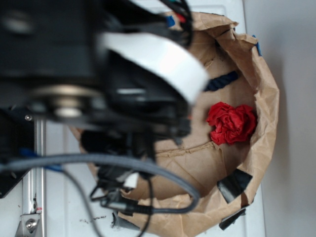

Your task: Grab the blue rope.

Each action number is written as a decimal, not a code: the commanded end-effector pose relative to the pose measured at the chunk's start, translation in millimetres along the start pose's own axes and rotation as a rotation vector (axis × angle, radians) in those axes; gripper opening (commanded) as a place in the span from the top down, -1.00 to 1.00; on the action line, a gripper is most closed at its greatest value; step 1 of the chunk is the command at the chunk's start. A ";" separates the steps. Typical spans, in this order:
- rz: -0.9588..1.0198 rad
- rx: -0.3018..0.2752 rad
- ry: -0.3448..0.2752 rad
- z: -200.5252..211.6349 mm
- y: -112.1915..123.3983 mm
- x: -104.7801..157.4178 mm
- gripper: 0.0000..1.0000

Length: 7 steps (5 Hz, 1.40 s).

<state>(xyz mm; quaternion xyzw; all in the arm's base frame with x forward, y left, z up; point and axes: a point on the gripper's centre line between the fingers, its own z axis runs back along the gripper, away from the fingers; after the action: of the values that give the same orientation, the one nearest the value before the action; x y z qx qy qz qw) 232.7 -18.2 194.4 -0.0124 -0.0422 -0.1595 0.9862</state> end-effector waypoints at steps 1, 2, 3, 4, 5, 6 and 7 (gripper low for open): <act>-0.240 -0.057 -0.098 -32.1 1.8 21.1 -1.00; -0.283 -0.051 -0.140 -47.7 3.6 15.4 -1.00; -0.279 -0.062 -0.140 -69.7 14.4 6.4 -1.00; -0.269 -0.069 -0.113 -87.3 29.4 -0.7 -1.00; -0.260 -0.106 -0.115 -89.9 51.4 3.4 -1.00; -0.260 -0.124 -0.094 -94.2 70.5 10.3 -1.00; -0.256 -0.122 -0.072 -99.0 83.1 19.6 -1.00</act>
<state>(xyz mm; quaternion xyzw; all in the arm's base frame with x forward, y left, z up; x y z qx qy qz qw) 281.6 49.4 82.2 -0.0874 -0.0460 -0.2926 0.9511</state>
